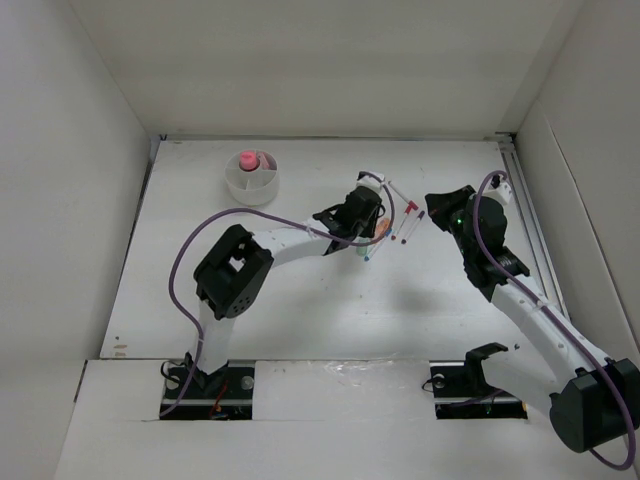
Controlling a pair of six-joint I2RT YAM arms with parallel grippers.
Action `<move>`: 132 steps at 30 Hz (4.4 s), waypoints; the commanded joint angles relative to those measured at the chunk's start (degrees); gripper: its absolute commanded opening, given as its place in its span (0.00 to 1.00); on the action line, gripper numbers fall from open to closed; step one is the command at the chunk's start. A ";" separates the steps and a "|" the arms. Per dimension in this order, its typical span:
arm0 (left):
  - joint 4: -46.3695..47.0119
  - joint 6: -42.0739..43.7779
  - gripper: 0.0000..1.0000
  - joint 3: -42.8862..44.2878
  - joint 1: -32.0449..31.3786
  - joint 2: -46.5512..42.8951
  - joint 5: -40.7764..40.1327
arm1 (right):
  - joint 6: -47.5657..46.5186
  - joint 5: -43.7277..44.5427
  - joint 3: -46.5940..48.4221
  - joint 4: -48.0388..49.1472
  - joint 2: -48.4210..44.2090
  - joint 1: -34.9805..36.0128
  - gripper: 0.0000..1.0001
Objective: Sort the stationery into containers
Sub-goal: Pick up the pen from the center of the board, then place the pen in the storage box.
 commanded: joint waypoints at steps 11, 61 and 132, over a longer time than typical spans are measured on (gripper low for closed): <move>-0.30 -3.13 0.34 -2.04 -1.63 1.64 2.57 | 0.67 0.04 1.39 1.55 -0.39 -0.40 0.32; 12.00 -15.52 0.02 -14.25 19.98 -25.06 -9.01 | 0.14 -3.04 2.45 1.55 0.84 0.65 0.37; 12.16 -13.76 0.34 -9.07 36.60 -10.83 -18.79 | -0.91 -3.39 2.45 2.61 2.95 2.24 0.39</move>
